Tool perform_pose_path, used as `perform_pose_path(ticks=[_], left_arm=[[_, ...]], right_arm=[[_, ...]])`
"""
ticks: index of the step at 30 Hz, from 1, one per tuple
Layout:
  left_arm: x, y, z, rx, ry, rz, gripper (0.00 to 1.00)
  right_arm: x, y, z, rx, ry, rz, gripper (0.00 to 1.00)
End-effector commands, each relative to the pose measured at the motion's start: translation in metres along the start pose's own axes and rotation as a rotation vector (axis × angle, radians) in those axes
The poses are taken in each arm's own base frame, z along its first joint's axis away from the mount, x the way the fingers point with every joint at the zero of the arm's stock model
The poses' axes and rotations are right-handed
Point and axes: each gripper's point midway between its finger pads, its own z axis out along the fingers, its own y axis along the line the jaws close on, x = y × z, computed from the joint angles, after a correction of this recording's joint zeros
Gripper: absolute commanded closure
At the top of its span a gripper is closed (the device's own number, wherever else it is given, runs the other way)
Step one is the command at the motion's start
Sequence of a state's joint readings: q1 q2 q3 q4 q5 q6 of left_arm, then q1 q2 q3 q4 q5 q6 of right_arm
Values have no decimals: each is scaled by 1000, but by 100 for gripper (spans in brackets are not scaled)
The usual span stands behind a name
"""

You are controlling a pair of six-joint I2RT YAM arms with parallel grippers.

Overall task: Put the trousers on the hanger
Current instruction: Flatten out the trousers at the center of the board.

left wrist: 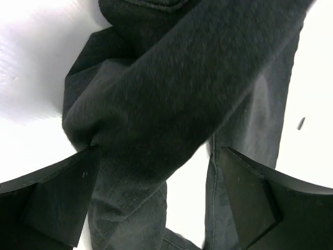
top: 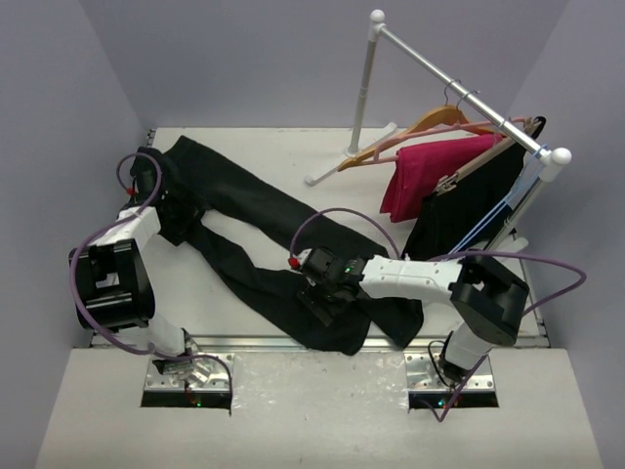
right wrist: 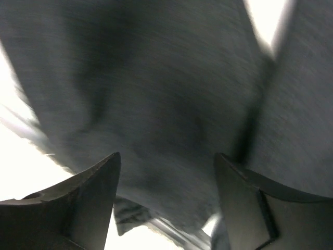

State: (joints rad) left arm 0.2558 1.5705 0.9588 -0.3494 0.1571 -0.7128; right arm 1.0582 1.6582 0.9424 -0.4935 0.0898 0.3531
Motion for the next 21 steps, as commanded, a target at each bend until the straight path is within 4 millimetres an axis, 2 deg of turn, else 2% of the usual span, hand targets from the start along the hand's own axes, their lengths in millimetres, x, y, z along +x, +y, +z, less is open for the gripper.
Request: perform_pose_path(ticks=[1, 4, 6, 7, 8, 9, 10, 11, 13, 15, 16, 18, 21], left_arm=[[-40, -31, -29, 92, -181, 16, 9], [-41, -30, -44, 77, -202, 12, 12], [-46, -29, -52, 84, -249, 11, 23], [-48, -32, -58, 95, -262, 10, 28], [-51, -32, -62, 95, -277, 9, 51], [-51, -33, -64, 94, -275, 7, 65], [-50, -33, -66, 95, -271, 6, 75], [-49, -34, -66, 96, -266, 6, 77], [-47, -39, -72, 116, -254, 10, 77], [-49, -51, -85, 172, -262, 25, 63], [-52, -63, -98, 226, -284, 44, 51], [-49, -84, -115, 328, -273, 80, 40], [-38, -120, -132, 516, -218, 122, 40]], right_arm=[[-32, -42, -29, 126, -191, 184, 34], [-39, -70, -32, 162, -202, 278, 41], [-39, -91, -26, 211, -181, 323, 51], [-39, -100, -21, 225, -163, 348, 53], [-37, -112, -15, 246, -129, 373, 60], [-38, -117, -7, 253, -107, 378, 62], [-38, -119, 0, 251, -87, 379, 66], [-40, -120, 7, 247, -69, 373, 69], [-44, -117, 28, 223, -5, 351, 79], [-46, -109, 41, 187, 35, 337, 87], [-50, -99, 49, 145, 45, 320, 92], [-60, -75, 55, 68, 23, 269, 99], [-72, -31, 55, -96, -7, 181, 100]])
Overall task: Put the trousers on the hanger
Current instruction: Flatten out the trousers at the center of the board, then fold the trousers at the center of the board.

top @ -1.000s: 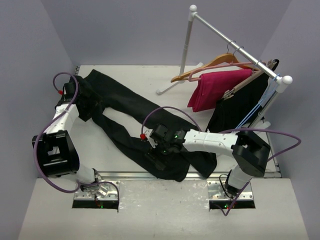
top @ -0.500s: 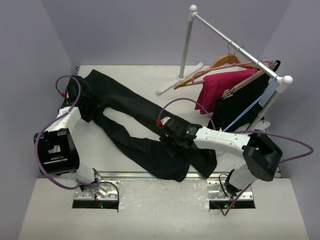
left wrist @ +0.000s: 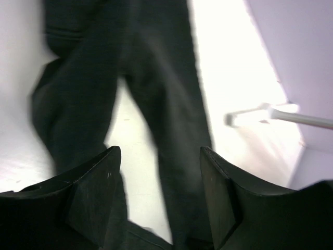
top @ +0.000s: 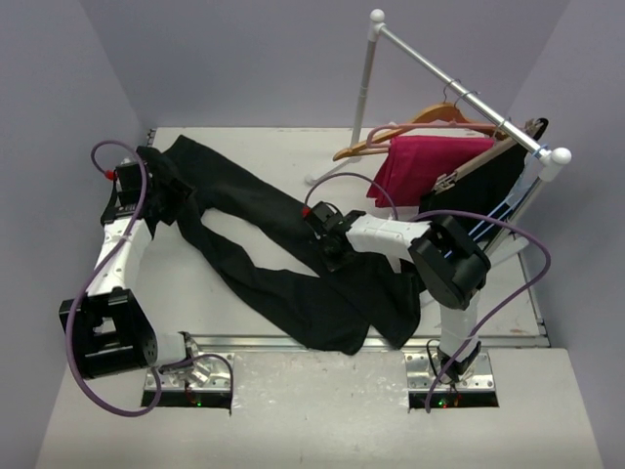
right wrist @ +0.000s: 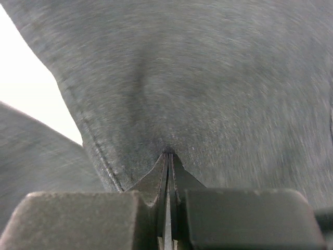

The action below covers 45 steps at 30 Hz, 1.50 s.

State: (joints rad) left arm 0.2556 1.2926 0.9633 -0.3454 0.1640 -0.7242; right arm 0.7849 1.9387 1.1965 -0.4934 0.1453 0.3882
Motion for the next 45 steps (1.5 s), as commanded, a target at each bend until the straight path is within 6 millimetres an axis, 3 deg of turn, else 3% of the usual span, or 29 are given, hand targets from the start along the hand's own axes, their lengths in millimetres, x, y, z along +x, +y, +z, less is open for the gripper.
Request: perform_pose_path(ticks=[1, 2, 4, 6, 9, 13, 14, 16, 18, 21, 23, 25, 27, 29, 31, 34, 35, 38, 41, 45], left_arm=[[-3, -90, -34, 385, 29, 70, 40], [4, -104, -35, 443, 39, 80, 40], [14, -115, -30, 480, 51, 85, 41], [34, -114, -22, 478, 108, 82, 41], [42, -96, -10, 401, 115, 53, 41], [22, -57, -8, 184, -27, 2, 41], [16, -57, -17, 181, -64, -4, 41], [4, -58, -30, 179, -134, 2, 38], [-3, -62, -35, 178, -153, 20, 37], [-5, -60, -35, 145, -144, 32, 33], [-4, -43, -35, 54, -147, 21, 27], [-11, -29, -39, -34, -179, -2, 26], [-16, -6, -43, -155, -217, -23, 25], [-27, 9, -49, -241, -268, -52, 8], [-30, 22, -53, -288, -267, -74, 1], [-41, 36, -62, -308, -285, -112, 0], [-44, 41, -62, -319, -292, -122, 0], [-50, 53, -71, -323, -326, -170, 0], [-43, 59, -65, -311, -305, -191, 2], [-22, 65, -45, -295, -210, -188, 4]], right_arm=[[2, 80, -1, -279, -10, -130, 100], [-2, 87, -3, -305, -23, -129, 100], [-5, 94, -8, -351, -37, -128, 100], [-10, 93, -10, -345, -51, -121, 100], [-9, 52, -5, -169, -11, -49, 99], [3, -12, -1, 40, 25, 58, 99], [12, -20, -1, 60, 42, 74, 98], [15, -23, -9, 16, 34, 85, 84], [7, -2, -20, -126, -23, 47, 71], [-9, 8, -47, -200, -120, 41, 62], [-23, 6, -72, -200, -191, 15, 57], [-28, 20, -93, -257, -243, -55, 49], [-23, 49, -112, -307, -278, -224, 35], [2, 82, -118, -314, -249, -404, 21], [23, 98, -112, -288, -205, -511, 17], [45, 122, -99, -238, -183, -605, 18], [44, 124, -99, -239, -188, -605, 18], [56, 155, -83, -238, -166, -651, 23], [62, 163, -58, -211, -117, -656, 27], [64, 179, -49, -264, -93, -653, 37]])
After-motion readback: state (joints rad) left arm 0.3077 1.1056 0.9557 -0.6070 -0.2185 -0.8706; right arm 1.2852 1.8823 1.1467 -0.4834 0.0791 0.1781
